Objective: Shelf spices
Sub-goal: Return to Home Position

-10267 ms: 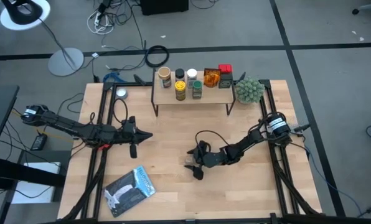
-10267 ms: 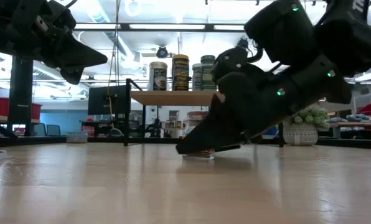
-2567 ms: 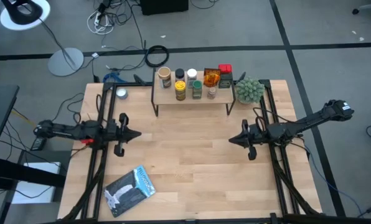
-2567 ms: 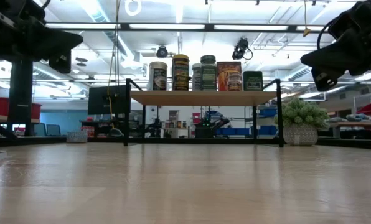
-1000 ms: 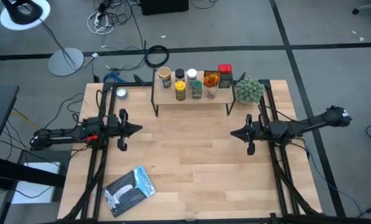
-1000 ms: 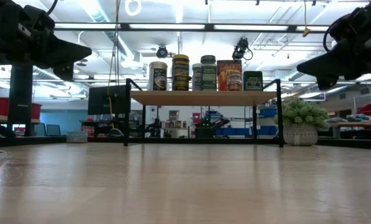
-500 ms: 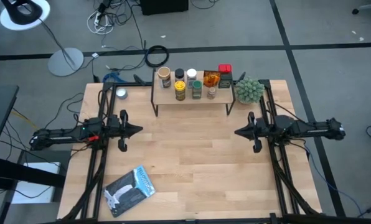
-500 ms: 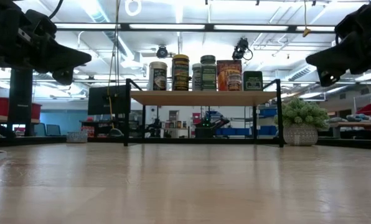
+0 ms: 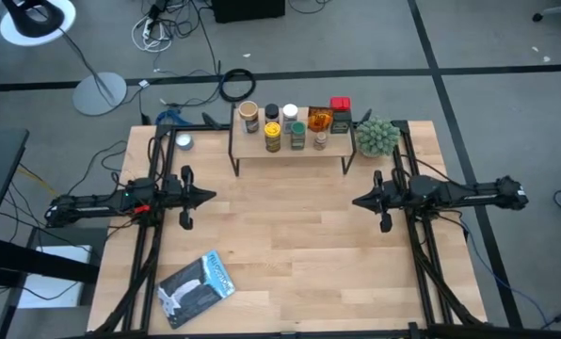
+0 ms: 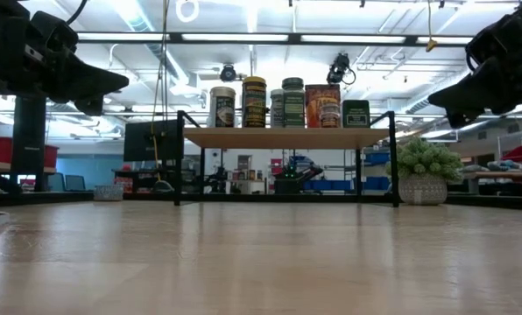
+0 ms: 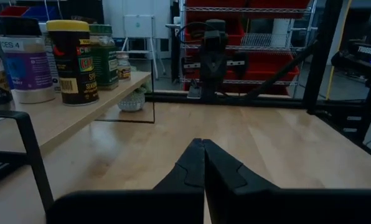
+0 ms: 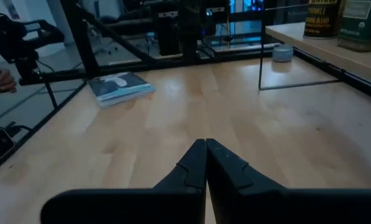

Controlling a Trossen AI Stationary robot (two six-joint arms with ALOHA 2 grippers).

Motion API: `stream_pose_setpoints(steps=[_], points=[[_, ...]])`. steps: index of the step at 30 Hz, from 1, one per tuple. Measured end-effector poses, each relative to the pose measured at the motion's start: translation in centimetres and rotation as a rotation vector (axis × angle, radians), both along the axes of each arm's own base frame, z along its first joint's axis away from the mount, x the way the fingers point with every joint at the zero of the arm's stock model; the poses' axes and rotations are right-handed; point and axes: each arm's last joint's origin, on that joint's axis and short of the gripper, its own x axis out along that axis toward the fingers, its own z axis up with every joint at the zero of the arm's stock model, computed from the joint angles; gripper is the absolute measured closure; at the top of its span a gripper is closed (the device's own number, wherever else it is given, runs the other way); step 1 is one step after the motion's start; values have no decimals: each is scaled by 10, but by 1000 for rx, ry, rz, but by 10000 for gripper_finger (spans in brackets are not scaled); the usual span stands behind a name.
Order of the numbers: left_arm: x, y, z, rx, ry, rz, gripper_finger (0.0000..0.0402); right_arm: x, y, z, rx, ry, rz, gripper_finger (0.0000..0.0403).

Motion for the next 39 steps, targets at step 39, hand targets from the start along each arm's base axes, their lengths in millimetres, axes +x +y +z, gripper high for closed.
stream_pose_setpoints(steps=[39], points=[[0,0,1,50,-8,2,400,23,2,-33,-2,357,21,392]])
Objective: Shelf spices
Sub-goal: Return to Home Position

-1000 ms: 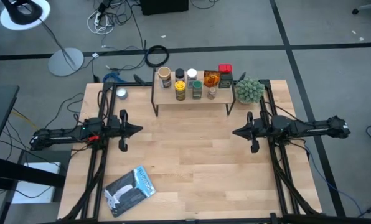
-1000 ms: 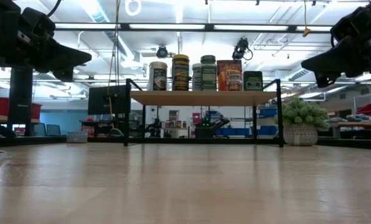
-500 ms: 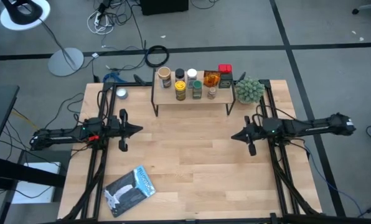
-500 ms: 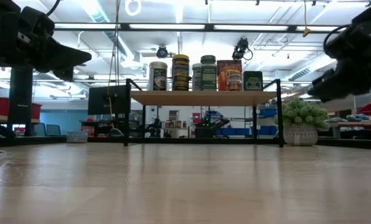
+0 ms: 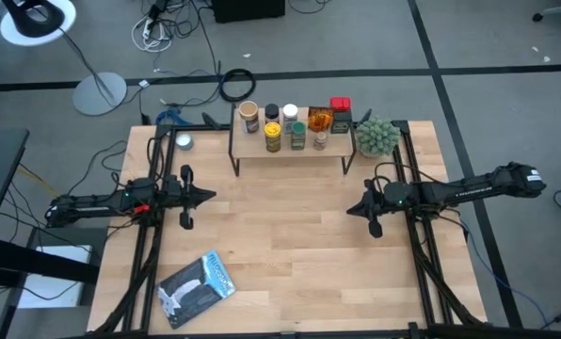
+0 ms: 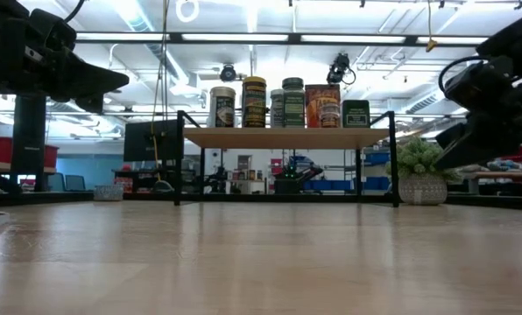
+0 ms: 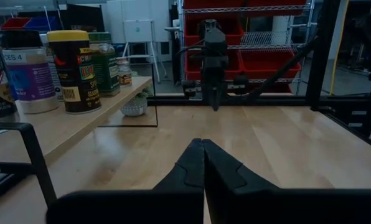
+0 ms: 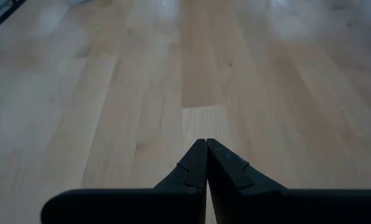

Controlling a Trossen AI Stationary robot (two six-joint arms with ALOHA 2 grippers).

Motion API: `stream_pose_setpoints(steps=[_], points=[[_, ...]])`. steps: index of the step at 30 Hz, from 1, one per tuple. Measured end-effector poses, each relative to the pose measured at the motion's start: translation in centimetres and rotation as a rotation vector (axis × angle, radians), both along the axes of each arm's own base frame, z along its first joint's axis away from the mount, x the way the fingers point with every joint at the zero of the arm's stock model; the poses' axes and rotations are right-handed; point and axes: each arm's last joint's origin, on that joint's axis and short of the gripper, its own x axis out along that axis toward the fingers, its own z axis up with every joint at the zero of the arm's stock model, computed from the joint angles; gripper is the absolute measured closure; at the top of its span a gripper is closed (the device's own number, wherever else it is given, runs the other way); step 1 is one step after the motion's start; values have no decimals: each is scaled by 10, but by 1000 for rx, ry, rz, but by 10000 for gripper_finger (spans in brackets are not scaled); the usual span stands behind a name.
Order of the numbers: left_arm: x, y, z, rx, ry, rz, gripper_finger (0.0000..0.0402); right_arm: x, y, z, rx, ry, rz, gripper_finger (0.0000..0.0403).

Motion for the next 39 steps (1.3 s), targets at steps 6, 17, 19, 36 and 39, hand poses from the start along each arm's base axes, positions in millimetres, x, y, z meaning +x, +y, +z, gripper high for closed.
stream_pose_setpoints(steps=[6,17,19,36,39], points=[[0,0,0,0,0,0,400,1,0,1,0,-17,0,392],[0,0,0,0,0,0,400,2,0,2,0,-20,1,392],[0,0,0,0,0,0,400,2,0,2,0,-22,1,392],[0,0,0,0,0,0,400,2,0,3,0,-25,2,392],[0,0,0,0,0,0,400,2,0,3,0,-25,2,392]])
